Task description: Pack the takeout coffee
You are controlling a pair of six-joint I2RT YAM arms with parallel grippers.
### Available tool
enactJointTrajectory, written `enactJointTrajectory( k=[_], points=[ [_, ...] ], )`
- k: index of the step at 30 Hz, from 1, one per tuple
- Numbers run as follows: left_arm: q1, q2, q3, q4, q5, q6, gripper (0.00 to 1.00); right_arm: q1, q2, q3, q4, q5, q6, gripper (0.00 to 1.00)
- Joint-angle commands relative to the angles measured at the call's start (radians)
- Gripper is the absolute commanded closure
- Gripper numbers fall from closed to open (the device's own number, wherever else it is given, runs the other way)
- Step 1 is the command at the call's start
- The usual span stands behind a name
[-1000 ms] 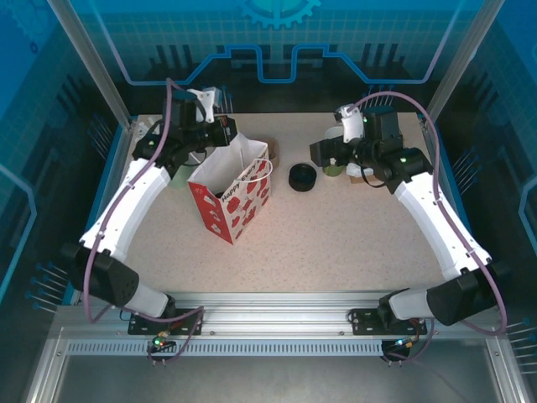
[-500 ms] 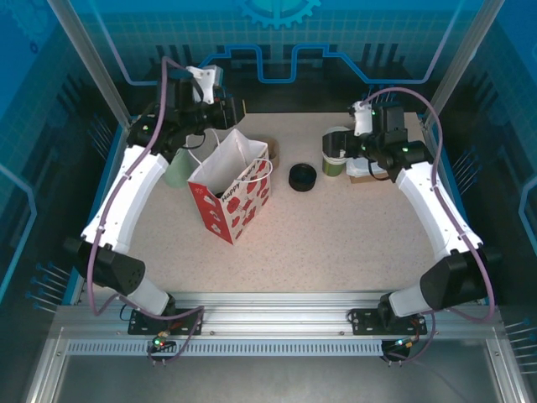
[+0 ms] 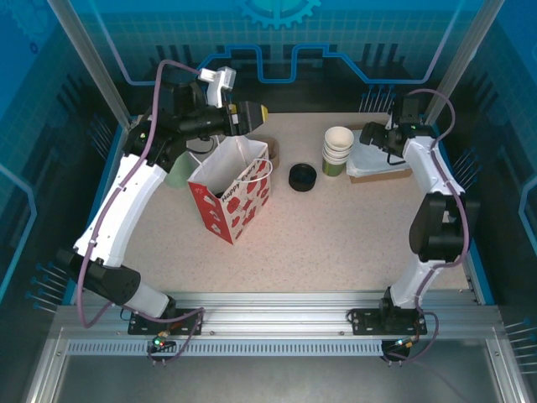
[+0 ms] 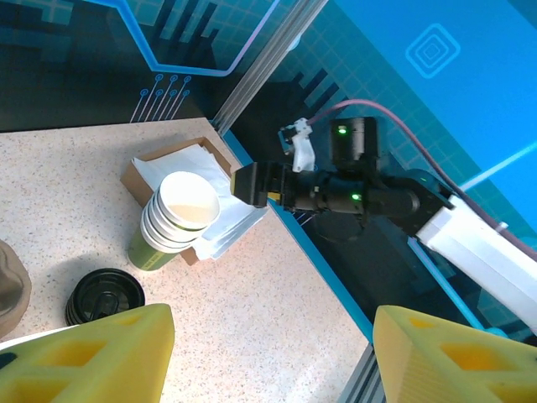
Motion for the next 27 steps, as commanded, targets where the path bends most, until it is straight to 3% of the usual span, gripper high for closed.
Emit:
enactJointTrajectory(
  k=[1, 15, 23, 27],
  points=[
    [-0.002, -0.017, -0.018, -0.003, 0.032, -0.004, 0.35, -0.007, 0.085, 0.101, -0.057, 0.057, 0.030, 0.12],
    [-0.002, -0.034, -0.052, 0.002, 0.017, 0.030, 0.35, -0.014, 0.380, 0.308, -0.156, -0.003, 0.005, 0.20],
    [-0.002, -0.032, -0.063, 0.009, 0.021, 0.025, 0.35, -0.006, 0.464, 0.358, -0.175, -0.004, 0.000, 0.19],
    [-0.002, -0.032, -0.070, 0.009, 0.025, 0.026, 0.35, 0.001, 0.482, 0.375, -0.182, 0.002, -0.003, 0.24]
  ],
)
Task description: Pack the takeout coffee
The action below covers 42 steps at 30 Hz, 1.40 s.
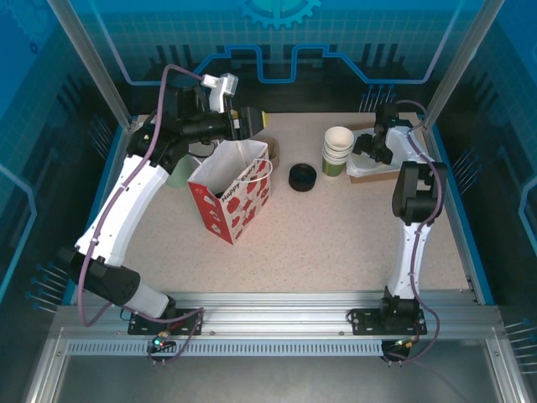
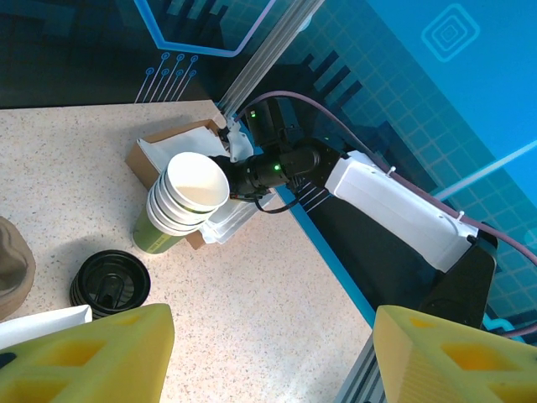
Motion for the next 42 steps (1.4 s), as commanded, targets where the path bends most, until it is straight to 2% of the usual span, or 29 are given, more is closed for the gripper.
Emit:
enactJointTrajectory(
  k=[1, 10, 29, 42],
  points=[
    [-0.002, -0.027, -0.020, 0.005, 0.021, 0.018, 0.35, 0.003, 0.048, 0.046, -0.040, -0.002, -0.014, 0.26],
    [-0.002, -0.042, -0.043, 0.004, 0.026, 0.022, 0.35, -0.001, 0.038, 0.039, -0.035, 0.011, -0.026, 0.47],
    [-0.002, -0.042, -0.056, 0.006, 0.034, 0.028, 0.34, -0.022, -0.044, 0.050, -0.038, -0.040, -0.052, 0.73],
    [-0.001, -0.039, -0.061, 0.005, 0.037, 0.030, 0.34, -0.037, -0.100, 0.058, -0.053, -0.056, -0.074, 0.82]
  ],
)
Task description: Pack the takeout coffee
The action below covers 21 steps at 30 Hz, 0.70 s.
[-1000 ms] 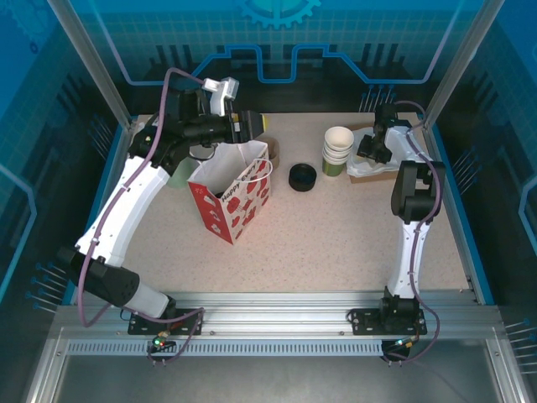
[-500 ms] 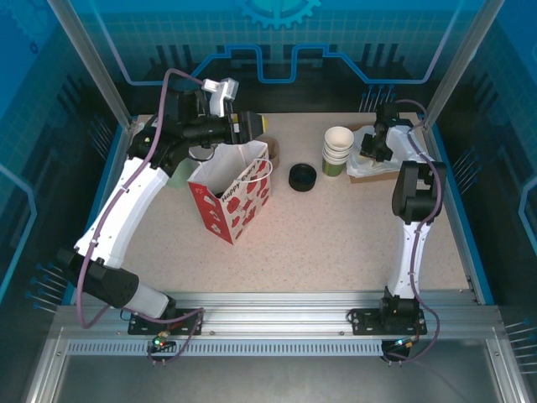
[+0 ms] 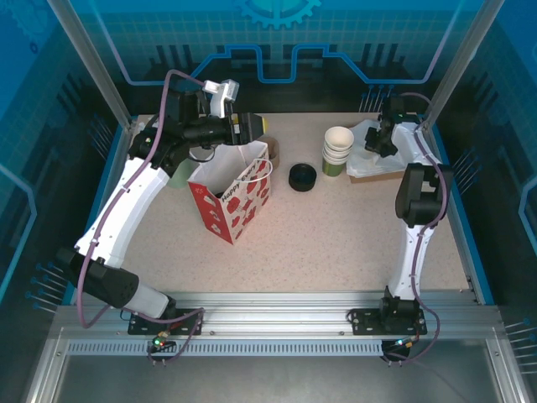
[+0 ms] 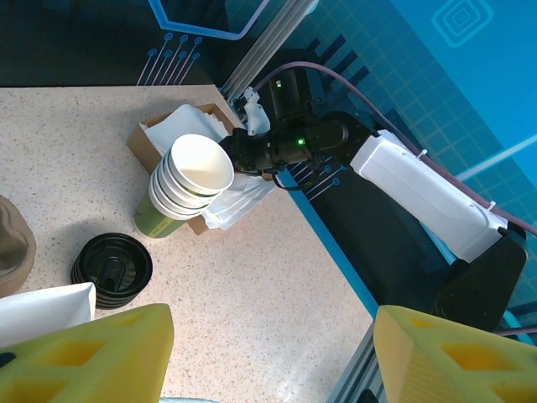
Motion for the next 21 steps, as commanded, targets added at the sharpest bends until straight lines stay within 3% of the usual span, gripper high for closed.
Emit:
enactJointTrajectory(
  k=[1, 13, 18, 21],
  points=[
    [-0.002, -0.023, -0.010, 0.001, 0.029, 0.027, 0.34, -0.019, -0.047, 0.033, -0.032, -0.017, -0.017, 0.83],
    [-0.007, -0.042, -0.006, 0.020, 0.030, 0.007, 0.34, -0.037, -0.196, -0.027, -0.007, 0.019, -0.013, 0.93],
    [-0.017, -0.053, -0.003, 0.057, 0.020, -0.031, 0.34, -0.037, -0.347, -0.106, 0.041, 0.023, 0.006, 0.94],
    [-0.024, -0.066, -0.005, 0.107, 0.011, -0.066, 0.34, -0.027, -0.483, -0.213, 0.135, -0.045, 0.013, 0.94]
  ],
)
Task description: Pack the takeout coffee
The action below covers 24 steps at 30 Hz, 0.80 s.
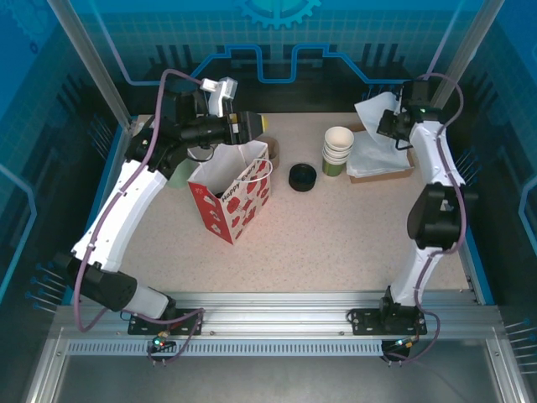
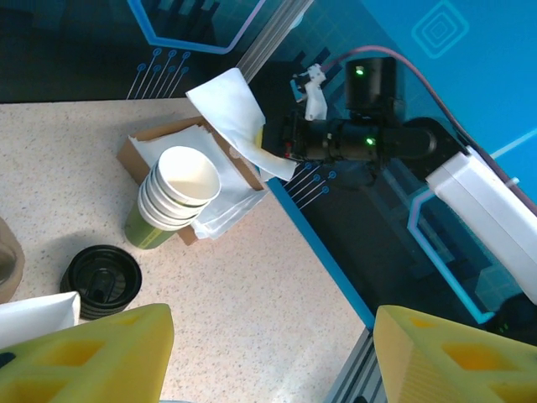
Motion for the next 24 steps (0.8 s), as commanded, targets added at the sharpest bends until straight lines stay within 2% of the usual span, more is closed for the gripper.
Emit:
enactJointTrajectory(
  k=[1, 5, 12, 16, 20, 24],
  points=[
    [-0.018, -0.044, -0.003, 0.086, 0.007, -0.048, 0.34, 0.000, -0.176, -0.103, 0.117, -0.078, 0.021, 0.94],
    [-0.042, -0.030, 0.045, 0.095, -0.010, -0.028, 0.31, 0.064, -0.369, -0.250, 0.262, -0.224, 0.047, 0.93],
    [-0.055, 0.089, 0.304, -0.143, 0.010, 0.139, 0.24, 0.313, -0.566, -0.394, 0.406, -0.301, -0.046, 0.92],
    [-0.057, 0.133, 0.403, -0.262, -0.037, 0.246, 0.20, 0.428, -0.601, -0.431, 0.463, -0.334, -0.077, 0.91],
    [-0.055, 0.173, 0.496, -0.374, -0.149, 0.319, 0.16, 0.517, -0.607, -0.455, 0.492, -0.329, -0.113, 0.92],
    [-0.053, 0.242, 0.582, -0.458, -0.121, 0.304, 0.18, 0.566, -0.610, -0.477, 0.524, -0.335, -0.127, 0.92]
  ],
)
